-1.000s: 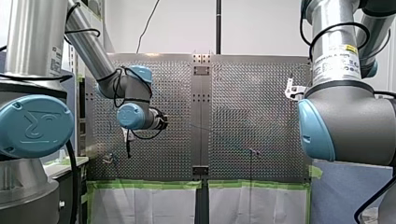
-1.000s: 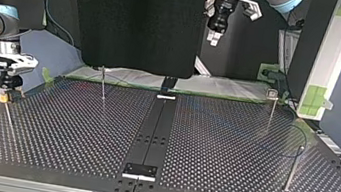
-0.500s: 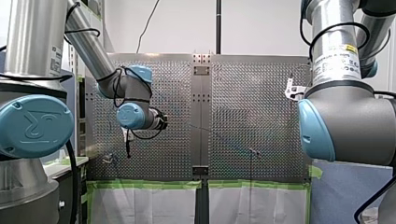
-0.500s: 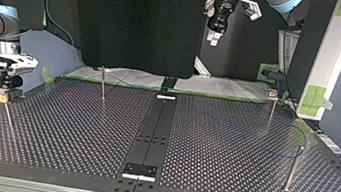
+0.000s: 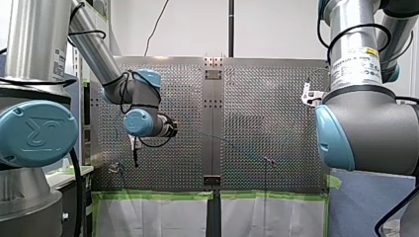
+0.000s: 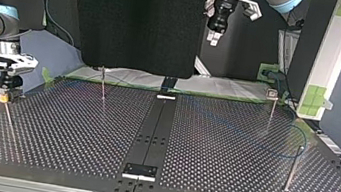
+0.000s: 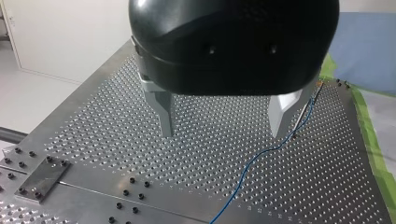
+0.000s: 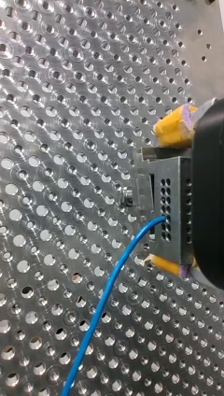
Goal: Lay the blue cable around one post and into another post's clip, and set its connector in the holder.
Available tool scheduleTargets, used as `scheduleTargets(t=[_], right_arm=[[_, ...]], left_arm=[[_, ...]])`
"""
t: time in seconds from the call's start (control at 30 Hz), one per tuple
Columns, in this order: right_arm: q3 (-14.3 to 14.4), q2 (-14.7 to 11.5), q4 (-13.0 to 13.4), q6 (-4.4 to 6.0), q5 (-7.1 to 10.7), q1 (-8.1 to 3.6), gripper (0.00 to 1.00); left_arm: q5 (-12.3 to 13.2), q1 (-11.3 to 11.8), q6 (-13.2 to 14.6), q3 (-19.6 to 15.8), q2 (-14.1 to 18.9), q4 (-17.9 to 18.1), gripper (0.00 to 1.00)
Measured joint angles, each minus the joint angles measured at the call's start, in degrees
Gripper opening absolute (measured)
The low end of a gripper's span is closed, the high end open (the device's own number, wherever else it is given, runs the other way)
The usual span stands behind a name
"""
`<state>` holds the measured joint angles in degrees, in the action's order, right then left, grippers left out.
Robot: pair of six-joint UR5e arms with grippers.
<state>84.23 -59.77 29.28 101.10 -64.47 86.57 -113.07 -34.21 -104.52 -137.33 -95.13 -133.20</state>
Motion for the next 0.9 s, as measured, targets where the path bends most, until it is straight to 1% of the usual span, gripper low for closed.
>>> scheduleTargets(t=[0.13, 0.37, 0.53, 0.73, 0.9], right_arm=[[0.00, 0.00, 0.00, 0.00, 0.01, 0.00, 1.00], [0.00, 0.00, 0.00, 0.00, 0.00, 0.00, 1.00], [0.00, 0.00, 0.00, 0.00, 0.00, 0.00, 1.00], [0.00, 0.00, 0.00, 0.00, 0.00, 0.00, 1.00], [0.00, 0.00, 0.00, 0.00, 0.00, 0.00, 1.00]], left_arm=[[0.11, 0.00, -0.17, 0.00, -0.01, 0.11, 1.00], [1.29, 0.16, -0.99, 0.12, -0.02, 0.78, 1.00], [1.35, 0.56, -0.74, 1.08, -0.02, 1.62, 1.00], [0.78, 1.13, -0.53, 2.20, -0.06, 2.75, 1.00], [1.65, 1.27, -0.50, 2.96, -0.06, 3.62, 1.00]])
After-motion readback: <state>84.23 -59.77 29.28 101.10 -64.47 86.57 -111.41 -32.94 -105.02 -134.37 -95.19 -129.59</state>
